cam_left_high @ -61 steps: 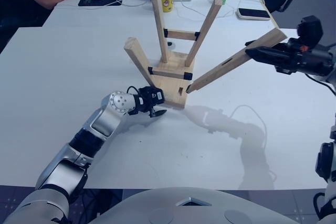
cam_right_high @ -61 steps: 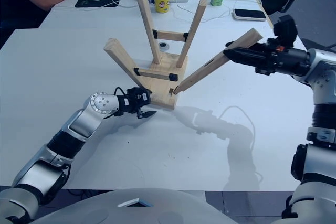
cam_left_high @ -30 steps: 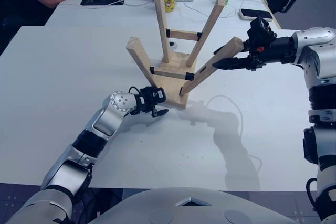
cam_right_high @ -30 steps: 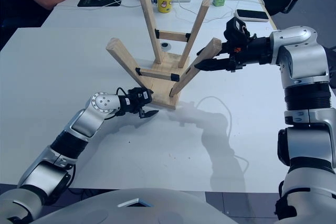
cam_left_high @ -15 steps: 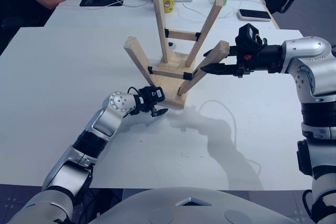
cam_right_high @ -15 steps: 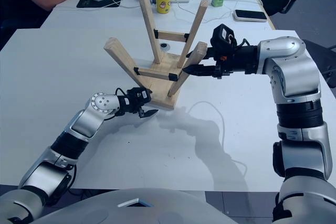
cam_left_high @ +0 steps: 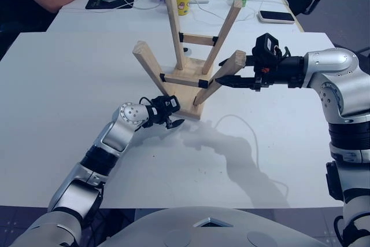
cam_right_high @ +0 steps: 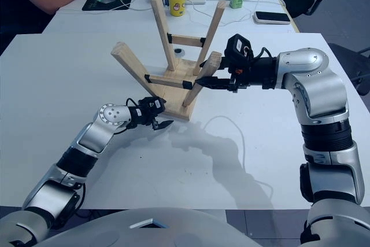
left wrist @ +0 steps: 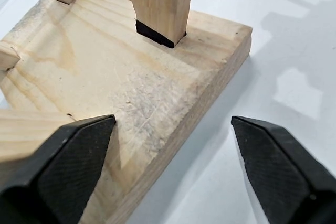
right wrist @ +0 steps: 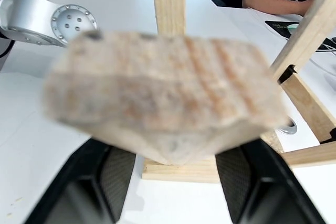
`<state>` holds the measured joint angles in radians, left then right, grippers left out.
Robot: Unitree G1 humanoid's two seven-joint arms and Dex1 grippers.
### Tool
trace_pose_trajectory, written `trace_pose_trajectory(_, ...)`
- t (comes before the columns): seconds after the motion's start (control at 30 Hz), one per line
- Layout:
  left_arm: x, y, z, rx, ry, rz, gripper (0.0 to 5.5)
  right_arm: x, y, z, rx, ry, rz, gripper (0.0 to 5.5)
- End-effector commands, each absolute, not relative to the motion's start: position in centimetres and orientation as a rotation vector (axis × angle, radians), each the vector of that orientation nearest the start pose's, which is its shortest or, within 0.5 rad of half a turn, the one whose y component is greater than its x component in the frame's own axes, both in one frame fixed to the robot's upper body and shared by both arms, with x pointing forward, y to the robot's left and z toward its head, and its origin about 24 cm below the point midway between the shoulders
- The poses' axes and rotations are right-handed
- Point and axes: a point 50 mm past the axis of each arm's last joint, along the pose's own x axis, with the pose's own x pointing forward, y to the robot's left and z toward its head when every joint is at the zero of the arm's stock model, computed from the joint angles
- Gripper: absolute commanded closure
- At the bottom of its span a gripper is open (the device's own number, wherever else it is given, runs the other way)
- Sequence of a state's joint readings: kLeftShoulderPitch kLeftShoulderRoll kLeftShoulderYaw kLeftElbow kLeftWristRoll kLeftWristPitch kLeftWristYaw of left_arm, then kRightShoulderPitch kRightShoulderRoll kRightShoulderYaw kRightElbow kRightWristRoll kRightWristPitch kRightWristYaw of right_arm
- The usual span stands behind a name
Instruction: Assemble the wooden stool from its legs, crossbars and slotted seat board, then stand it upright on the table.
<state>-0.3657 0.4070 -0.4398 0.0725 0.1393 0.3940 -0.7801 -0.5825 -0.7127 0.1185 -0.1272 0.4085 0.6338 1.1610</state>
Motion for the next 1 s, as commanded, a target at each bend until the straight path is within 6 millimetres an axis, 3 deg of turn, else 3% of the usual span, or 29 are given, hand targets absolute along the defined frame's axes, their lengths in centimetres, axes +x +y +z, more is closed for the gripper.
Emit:
trace_pose_trajectory(0.03,26.5,10.6,2.2,0.575,0.542,-1.082,1.41,27.2,-14.5,13.1,-0.259,0.446,1.398,3.43)
trace_pose_trajectory(0.3,26.3,10.7,2.0,0.564,0.552,-1.074,1.41,26.9,-14.7,11.0,-0.286,0.507,1.374,3.43)
trace_pose_trajectory(0.37,26.3,10.7,1.9,0.560,0.554,-1.070,1.41,27.0,-14.1,10.9,-0.177,0.495,1.377,3.43)
trace_pose_trajectory(0.63,26.3,10.6,1.7,0.561,0.561,-1.080,1.41,30.3,-14.1,9.5,-0.280,0.483,1.234,3.43)
trace_pose_trajectory(0.87,26.2,10.8,1.4,0.556,0.572,-1.078,1.41,28.5,-12.7,8.4,-0.340,0.507,1.384,3.44)
trace_pose_trajectory(1.0,26.6,11.0,1.7,0.523,0.544,-1.037,1.41,28.3,-13.0,7.8,-0.345,0.529,1.361,3.44)
